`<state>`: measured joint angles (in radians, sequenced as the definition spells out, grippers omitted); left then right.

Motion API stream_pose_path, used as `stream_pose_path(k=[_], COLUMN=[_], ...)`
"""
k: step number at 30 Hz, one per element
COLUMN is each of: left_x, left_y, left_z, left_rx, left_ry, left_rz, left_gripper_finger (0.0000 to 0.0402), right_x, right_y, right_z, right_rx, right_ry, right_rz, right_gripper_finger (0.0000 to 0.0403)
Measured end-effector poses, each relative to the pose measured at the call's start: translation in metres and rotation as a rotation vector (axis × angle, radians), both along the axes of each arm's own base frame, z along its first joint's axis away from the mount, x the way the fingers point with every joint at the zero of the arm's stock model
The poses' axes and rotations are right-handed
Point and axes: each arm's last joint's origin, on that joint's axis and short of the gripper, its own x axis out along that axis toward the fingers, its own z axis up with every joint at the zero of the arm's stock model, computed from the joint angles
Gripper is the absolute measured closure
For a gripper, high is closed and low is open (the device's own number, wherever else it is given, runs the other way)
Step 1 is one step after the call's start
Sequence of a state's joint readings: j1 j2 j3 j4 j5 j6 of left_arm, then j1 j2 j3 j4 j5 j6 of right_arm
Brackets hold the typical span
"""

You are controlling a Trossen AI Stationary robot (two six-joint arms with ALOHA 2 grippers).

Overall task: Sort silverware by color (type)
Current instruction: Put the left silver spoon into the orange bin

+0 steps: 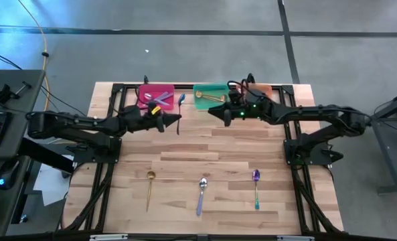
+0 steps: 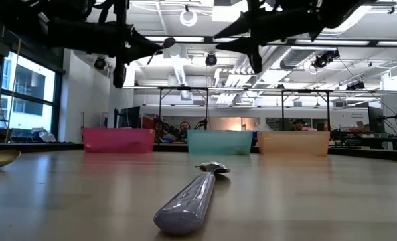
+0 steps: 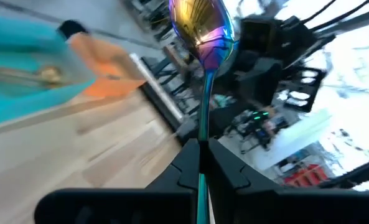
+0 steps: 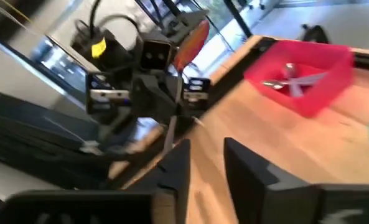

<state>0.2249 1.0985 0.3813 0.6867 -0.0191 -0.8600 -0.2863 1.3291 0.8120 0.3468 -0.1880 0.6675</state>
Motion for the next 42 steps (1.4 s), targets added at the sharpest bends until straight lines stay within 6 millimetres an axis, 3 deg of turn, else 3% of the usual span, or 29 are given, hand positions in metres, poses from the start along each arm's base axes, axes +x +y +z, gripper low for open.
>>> stream_pose_path(k=[8,21,30,35,42], left_x=[0.010,0.043,0.073,0.083,0.084], left_y=[0.001,0.004,0.009,0.011,0.014], left_z=[0.001,0.016,0.016,0.019,0.019], left_rx=[0.005,0.020,0.001,0.003,0.012], left_ry=[-0.116,-0.177,-0.162,-0.165,-0.161], left_rz=[-0.041,-0.156,-0.203,-0.220,-0.215], left_gripper_finger=[0.0400,0.0400,0.0400,0.0400,0.0400], right_x=[0.028,0.038,0.042,0.046,0.049], right_y=[0.005,0.005,0.004,0.003,0.002], right_z=[-0.009,-0.018,-0.004,-0.003,0.004], right_rx=[0.105,0.148,0.085,0.043,-0.025], right_ry=[-0.186,-0.244,-0.273,-0.197,-0.181], right_rz=[0.028,0.035,0.040,0.039,0.045], right_gripper_finger=[0.0264,0.0263,0.0263,0.0292,0.0395])
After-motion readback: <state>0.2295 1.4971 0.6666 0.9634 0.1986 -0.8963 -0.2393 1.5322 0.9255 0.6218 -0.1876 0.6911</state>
